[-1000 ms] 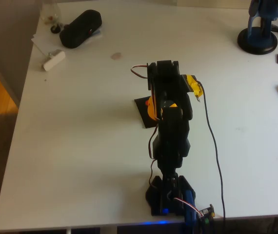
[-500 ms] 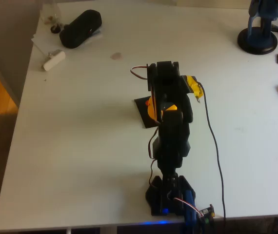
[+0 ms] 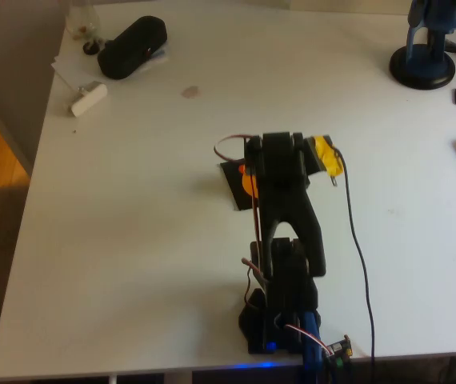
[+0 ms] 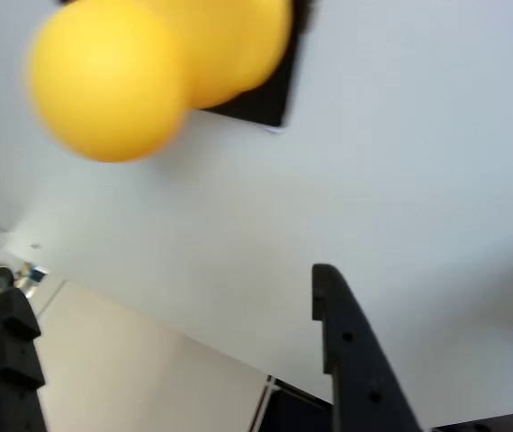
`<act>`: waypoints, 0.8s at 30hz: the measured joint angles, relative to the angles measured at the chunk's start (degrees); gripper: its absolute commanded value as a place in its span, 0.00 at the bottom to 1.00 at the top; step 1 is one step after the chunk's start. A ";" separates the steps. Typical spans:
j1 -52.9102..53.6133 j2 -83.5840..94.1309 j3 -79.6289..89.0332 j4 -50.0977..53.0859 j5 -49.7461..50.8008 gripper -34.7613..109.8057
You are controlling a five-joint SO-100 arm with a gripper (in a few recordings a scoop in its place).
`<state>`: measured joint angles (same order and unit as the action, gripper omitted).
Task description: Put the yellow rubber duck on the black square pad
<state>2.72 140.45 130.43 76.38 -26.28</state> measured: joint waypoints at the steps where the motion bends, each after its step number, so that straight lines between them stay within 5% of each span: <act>1: 0.00 1.67 1.58 -0.70 0.00 0.44; 9: 0.00 14.50 12.22 -6.33 4.22 0.29; 24: -0.18 50.10 33.75 -11.16 14.85 0.29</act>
<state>2.55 190.55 164.18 65.21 -11.43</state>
